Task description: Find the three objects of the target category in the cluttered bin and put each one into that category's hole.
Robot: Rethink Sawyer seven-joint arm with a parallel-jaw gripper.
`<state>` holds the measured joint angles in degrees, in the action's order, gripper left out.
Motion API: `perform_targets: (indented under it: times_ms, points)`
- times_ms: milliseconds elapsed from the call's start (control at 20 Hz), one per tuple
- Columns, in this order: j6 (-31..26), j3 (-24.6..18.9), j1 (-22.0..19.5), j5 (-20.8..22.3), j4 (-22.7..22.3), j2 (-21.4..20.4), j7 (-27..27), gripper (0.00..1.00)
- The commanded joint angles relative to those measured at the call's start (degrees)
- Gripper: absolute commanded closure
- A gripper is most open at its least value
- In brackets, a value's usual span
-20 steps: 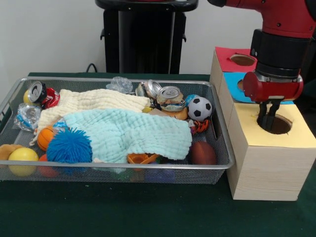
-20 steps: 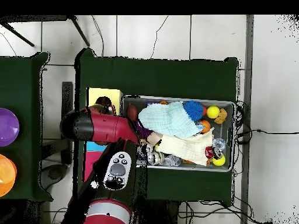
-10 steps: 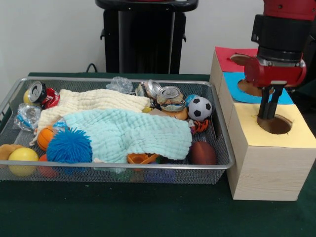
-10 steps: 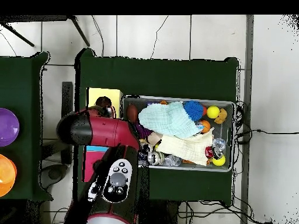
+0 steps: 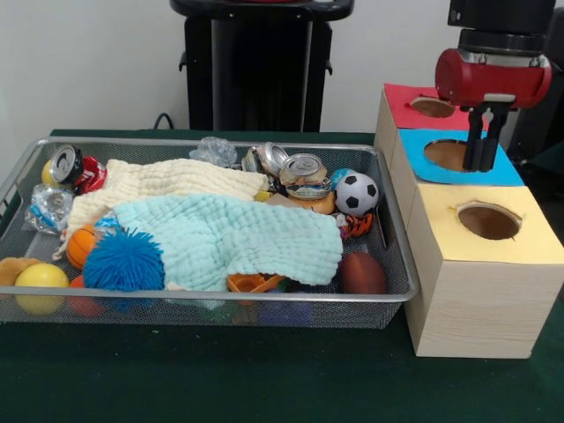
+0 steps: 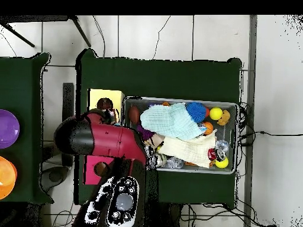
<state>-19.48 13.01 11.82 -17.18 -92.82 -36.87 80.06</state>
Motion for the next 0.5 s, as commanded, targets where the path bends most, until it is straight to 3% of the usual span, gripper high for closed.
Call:
perform_targets:
  times_ms: [50, 500]
  points:
    - [-5.68, -2.22, -2.48, 6.3, -6.95, 0.14, 4.1, 1.0]
    - [-1.5, -6.43, -8.96, 12.13, -9.99, 0.69, 1.22, 1.0]
